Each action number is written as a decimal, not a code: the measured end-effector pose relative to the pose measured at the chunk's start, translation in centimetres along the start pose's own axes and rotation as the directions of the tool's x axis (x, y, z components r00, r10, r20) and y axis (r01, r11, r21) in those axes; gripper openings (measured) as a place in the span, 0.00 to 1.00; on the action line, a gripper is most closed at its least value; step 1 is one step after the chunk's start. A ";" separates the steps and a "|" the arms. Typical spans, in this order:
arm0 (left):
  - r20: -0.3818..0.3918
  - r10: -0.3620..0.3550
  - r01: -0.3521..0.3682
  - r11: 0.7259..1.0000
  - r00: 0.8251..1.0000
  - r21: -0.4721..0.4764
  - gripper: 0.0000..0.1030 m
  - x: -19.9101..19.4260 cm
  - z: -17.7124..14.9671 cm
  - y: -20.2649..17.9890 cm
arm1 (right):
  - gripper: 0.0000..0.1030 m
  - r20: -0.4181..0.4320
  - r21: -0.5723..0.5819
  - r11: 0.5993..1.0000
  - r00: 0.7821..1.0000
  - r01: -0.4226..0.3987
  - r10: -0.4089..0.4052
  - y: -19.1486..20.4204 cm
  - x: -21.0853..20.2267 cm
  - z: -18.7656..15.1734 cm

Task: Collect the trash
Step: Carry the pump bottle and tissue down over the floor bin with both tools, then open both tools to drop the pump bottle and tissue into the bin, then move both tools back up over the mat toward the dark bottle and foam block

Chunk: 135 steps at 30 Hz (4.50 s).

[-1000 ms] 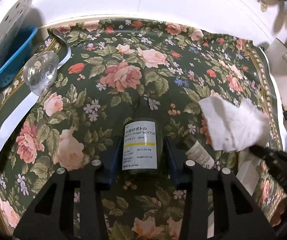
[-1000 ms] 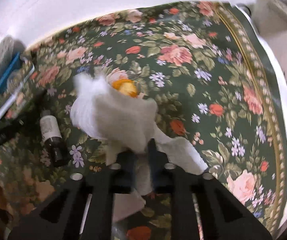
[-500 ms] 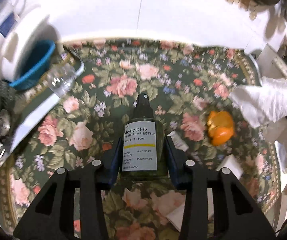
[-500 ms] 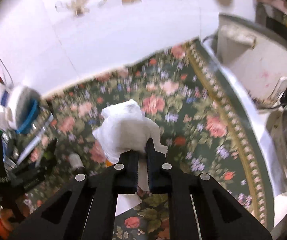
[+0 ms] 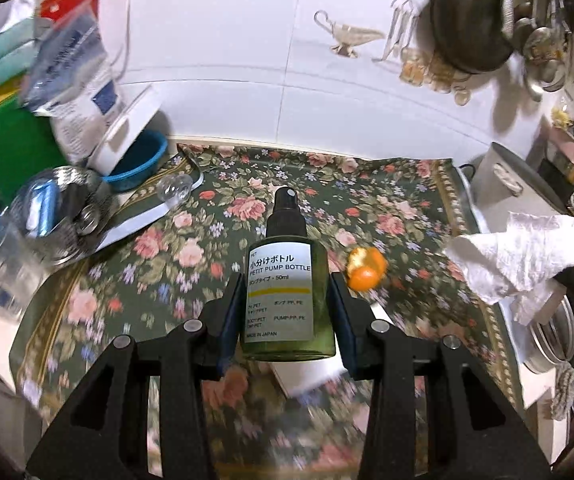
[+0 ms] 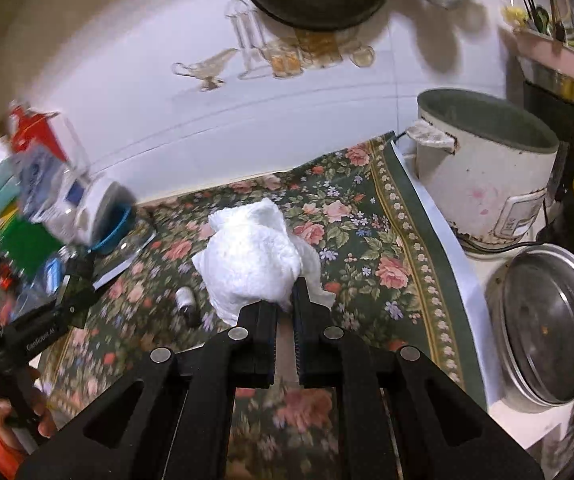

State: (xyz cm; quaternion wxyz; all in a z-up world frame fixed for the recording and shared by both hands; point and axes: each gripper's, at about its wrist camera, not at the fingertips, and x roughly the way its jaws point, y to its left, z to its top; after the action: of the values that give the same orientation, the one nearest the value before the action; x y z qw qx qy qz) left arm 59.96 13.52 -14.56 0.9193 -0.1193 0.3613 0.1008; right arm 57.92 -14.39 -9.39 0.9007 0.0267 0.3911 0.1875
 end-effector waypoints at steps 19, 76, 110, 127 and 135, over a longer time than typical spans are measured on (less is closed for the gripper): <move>0.010 -0.131 0.129 0.989 0.991 0.077 0.40 -13.5 -10.6 3.2 | 0.07 0.047 -0.029 1.000 0.999 -0.008 0.009 9.2 -9.9 -8.9; -0.475 -0.021 0.004 0.999 0.880 -0.036 0.40 15.9 -53.7 9.3 | 0.10 -0.555 0.047 0.998 0.829 -0.047 0.065 1.2 21.2 -49.9; -0.504 -0.044 0.106 0.990 0.863 0.095 0.43 10.4 -46.1 3.1 | 0.43 -0.469 0.090 0.996 0.883 0.019 0.026 -1.0 10.9 -42.1; -0.115 -0.183 0.201 0.964 0.976 0.171 0.52 -18.6 -24.7 2.7 | 0.43 -0.186 0.039 0.999 0.983 0.012 -0.004 9.5 -11.2 -26.4; 0.055 -0.253 0.234 0.945 0.966 0.230 0.59 -27.9 -18.3 4.2 | 0.51 0.003 0.056 0.996 0.998 0.067 -0.068 14.0 -19.1 -21.0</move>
State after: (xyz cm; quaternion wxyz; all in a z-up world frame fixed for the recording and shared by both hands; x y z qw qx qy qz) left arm 27.02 9.44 -8.93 0.9466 -0.0552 0.3137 -0.0495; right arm 26.57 -10.35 -7.89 0.9063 0.0391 0.3947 0.1459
